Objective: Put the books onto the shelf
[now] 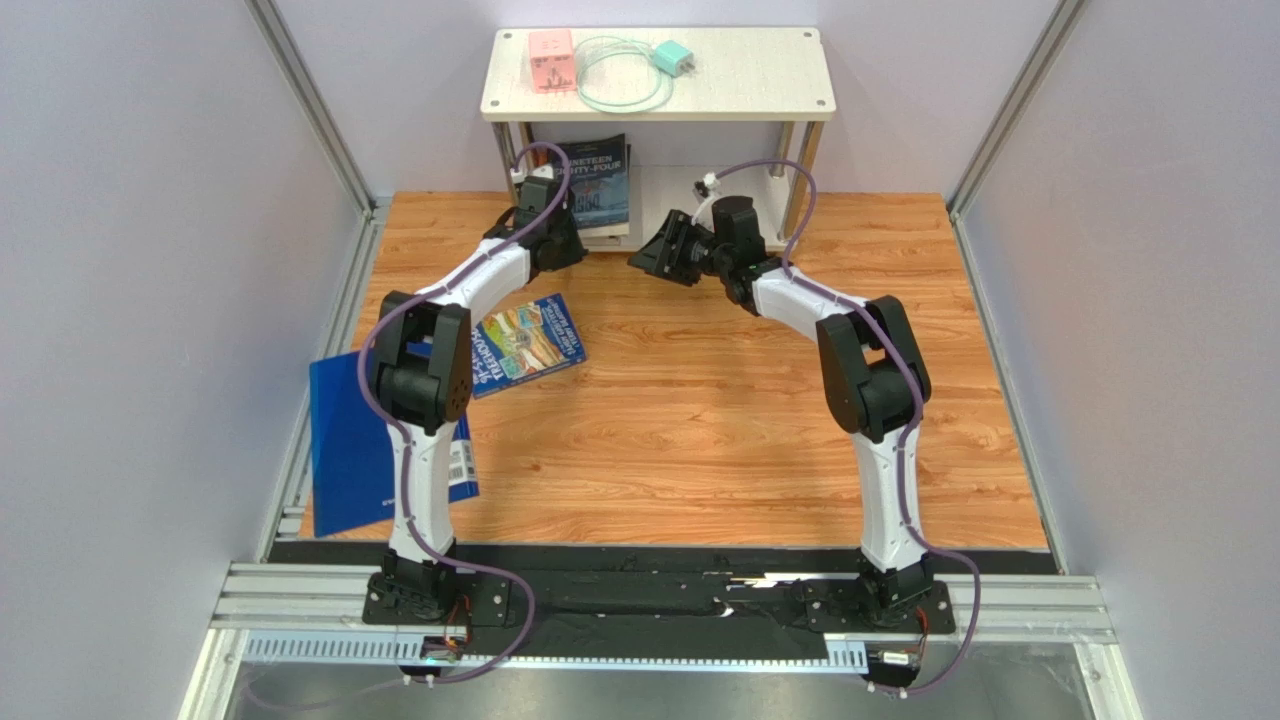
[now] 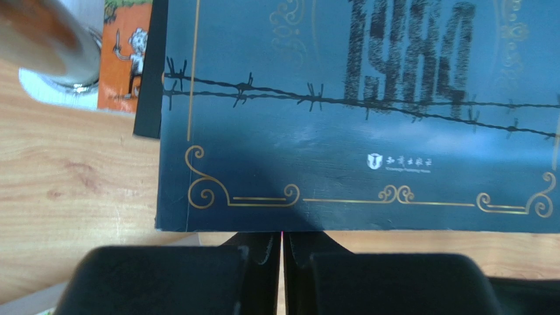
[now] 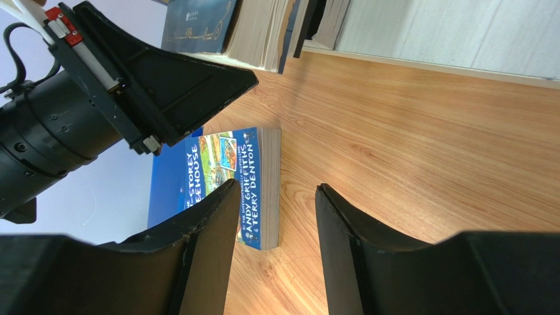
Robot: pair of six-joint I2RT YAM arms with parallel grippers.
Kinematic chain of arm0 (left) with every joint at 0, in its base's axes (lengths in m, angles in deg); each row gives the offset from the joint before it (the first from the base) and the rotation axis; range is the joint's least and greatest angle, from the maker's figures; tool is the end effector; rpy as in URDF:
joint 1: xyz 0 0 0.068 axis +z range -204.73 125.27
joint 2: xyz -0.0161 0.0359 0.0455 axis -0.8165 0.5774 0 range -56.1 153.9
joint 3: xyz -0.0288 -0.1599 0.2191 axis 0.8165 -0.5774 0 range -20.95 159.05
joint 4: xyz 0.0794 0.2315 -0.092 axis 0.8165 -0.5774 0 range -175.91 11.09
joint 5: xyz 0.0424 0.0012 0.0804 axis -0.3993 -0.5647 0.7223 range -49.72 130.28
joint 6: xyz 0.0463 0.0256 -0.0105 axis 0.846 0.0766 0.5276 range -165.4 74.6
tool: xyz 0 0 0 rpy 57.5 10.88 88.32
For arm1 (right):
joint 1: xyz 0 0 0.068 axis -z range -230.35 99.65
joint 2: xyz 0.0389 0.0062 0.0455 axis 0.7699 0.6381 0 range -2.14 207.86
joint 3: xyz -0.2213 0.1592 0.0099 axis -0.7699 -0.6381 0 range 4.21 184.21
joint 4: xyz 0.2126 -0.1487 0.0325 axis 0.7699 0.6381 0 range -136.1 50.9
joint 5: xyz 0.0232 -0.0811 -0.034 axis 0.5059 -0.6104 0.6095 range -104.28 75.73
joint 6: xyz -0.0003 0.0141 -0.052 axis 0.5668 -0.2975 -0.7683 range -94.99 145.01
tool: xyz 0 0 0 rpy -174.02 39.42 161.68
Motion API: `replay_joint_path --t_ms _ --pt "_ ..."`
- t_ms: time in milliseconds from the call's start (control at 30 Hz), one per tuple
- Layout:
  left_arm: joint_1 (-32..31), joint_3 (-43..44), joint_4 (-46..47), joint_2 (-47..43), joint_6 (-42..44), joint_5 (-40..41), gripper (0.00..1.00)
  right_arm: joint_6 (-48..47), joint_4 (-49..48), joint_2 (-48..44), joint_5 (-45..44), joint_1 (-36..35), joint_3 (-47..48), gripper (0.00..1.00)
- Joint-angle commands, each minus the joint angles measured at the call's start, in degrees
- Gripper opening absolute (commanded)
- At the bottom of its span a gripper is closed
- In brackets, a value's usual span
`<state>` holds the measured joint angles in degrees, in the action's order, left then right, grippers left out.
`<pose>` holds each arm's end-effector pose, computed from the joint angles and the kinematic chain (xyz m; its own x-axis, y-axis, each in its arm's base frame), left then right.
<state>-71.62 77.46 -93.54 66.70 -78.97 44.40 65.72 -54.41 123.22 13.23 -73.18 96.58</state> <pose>0.4753 -0.1417 0.2198 -0.6327 -0.3843 -0.6723 -0.1362 0.9099 -0.3918 0.4609 0.2119 0.2016 -0.7684 0.3042 -0.5630 -0.3031 0.6018 0.7389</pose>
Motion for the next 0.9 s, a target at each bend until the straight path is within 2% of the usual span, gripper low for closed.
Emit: replay_joint_path --t_ms 0,167,467,600,733,867 --pt "-0.2 5.2 0.3 0.9 -0.3 2.5 0.0 0.2 -3.1 -3.3 0.3 0.4 -0.4 0.5" --pt "0.0 7.0 -0.4 1.0 0.7 4.9 0.0 0.3 -3.3 -2.7 0.6 0.4 -0.4 0.5" --pt "0.5 8.5 -1.7 1.7 1.4 4.4 0.0 0.4 -3.5 -2.5 1.1 0.5 -1.0 0.5" --pt "0.5 2.6 2.3 -1.1 2.2 2.8 0.0 0.2 -3.5 -2.6 0.8 0.5 -1.2 0.5" --pt "0.4 -6.3 9.6 -8.8 3.3 2.3 0.0 0.2 -3.3 -2.5 0.3 0.7 -0.7 0.5" --pt "0.4 -15.7 13.0 -16.3 4.2 3.8 0.0 0.5 -2.2 -2.1 -1.8 0.8 1.6 0.49"
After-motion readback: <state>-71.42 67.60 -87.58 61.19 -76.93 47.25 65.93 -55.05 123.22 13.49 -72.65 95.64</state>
